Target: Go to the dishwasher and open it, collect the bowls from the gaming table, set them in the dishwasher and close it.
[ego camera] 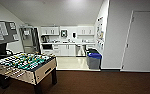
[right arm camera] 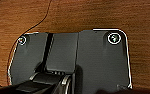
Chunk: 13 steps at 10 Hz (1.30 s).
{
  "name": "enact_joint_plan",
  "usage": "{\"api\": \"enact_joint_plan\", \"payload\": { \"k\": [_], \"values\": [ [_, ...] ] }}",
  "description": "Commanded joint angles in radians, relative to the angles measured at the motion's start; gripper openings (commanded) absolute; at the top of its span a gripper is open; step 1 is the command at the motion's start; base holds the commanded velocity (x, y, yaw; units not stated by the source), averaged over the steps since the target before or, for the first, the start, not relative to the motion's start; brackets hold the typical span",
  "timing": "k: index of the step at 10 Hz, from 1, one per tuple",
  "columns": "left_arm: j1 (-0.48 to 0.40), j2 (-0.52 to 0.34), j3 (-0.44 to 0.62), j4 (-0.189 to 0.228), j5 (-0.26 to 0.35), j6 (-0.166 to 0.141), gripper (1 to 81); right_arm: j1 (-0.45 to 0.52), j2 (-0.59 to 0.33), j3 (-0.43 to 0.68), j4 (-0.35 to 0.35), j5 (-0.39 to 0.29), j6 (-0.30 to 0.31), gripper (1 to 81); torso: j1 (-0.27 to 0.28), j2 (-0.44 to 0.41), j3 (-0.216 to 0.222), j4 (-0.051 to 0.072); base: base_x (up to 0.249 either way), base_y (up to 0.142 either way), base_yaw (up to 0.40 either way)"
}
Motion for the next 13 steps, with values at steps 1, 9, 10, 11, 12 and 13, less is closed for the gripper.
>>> {"api": "enact_joint_plan", "payload": {
  "k": [1,9,10,11,12,13],
  "values": [
    [-0.074,0.007,0.005,0.01,0.033,0.006,81.1,0.068,0.003,0.004,-0.002,-0.038,0.0,81.1,0.0,0.0,0.0,0.0,0.107,0.0,0.0],
    [-0.074,0.007,0.005,0.013,0.033,0.006,81.1,0.062,0.011,0.007,-0.002,-0.035,0.001,81.1,0.0,0.0,0.0,0.0,0.136,0.0,0.0],
    [-0.072,0.005,0.005,0.012,0.033,0.006,81.1,0.063,0.011,0.004,-0.002,-0.034,0.001,81.1,0.0,0.0,0.0,0.0,0.147,0.0,0.0],
    [-0.074,0.005,0.005,0.012,0.033,0.006,81.1,0.065,0.011,0.003,-0.002,-0.034,0.001,81.1,0.0,0.0,0.0,0.0,0.147,0.0,0.0],
    [-0.074,0.005,0.005,0.012,0.033,0.006,81.1,0.067,0.009,0.001,-0.002,-0.034,0.001,81.1,0.0,0.0,0.0,0.0,0.147,0.0,0.0],
    [-0.074,0.007,0.005,0.012,0.035,0.006,81.1,0.067,0.009,0.001,-0.002,-0.034,0.001,81.1,0.0,0.0,0.0,0.0,0.147,0.0,0.0]
  ]
}}
